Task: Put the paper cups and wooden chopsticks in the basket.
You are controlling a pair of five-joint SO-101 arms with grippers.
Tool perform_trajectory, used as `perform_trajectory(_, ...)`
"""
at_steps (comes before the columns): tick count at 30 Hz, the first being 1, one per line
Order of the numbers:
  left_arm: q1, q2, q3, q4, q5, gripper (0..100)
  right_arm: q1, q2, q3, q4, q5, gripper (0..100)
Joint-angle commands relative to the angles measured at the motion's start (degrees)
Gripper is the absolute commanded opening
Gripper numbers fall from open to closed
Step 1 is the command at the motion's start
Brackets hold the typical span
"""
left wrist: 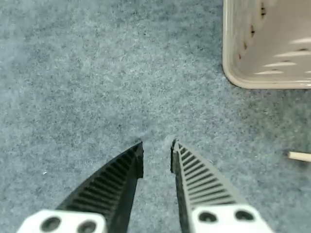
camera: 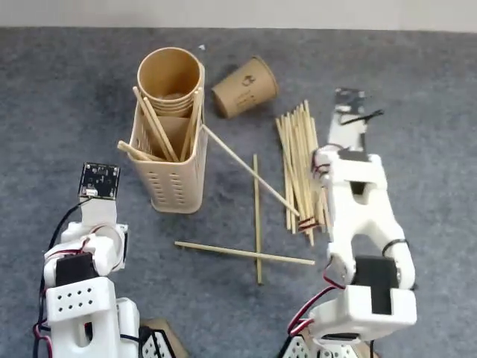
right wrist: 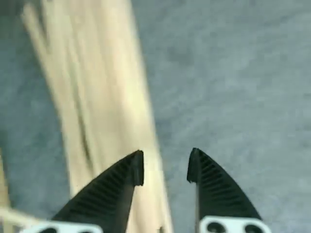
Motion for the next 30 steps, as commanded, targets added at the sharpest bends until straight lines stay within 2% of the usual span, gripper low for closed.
perform_trajectory(1, 0.92, -0.57, -0.40, -0.70, 0.44, 13, -1.10, 1.27, -0.22, -0.75, 0.70, 15.9)
perform_trajectory(10, 0.92, -0.57, -0.40, -0.70, 0.44, 13, 6.37, 5.32, -3.03, -3.21, 0.62, 15.1)
perform_trajectory(14, 1.01, -0.57, -0.40, -0.70, 0.44, 13, 6.55, 5.05, -3.65, -3.21, 0.62, 0.0)
perform_trajectory(20, 1.01, -0.57, -0.31, -0.70, 0.44, 13, 4.44, 4.79, -6.99, -3.21, 0.62, 1.9)
perform_trajectory(24, 1.01, -0.57, -0.31, -0.97, 0.44, 13, 3.65, -1.80, -7.16, -3.56, 0.62, 0.4)
perform_trajectory(30, 1.01, -0.57, -0.31, -0.97, 0.44, 13, -0.84, -21.49, -6.02, -12.88, 0.09, 0.5)
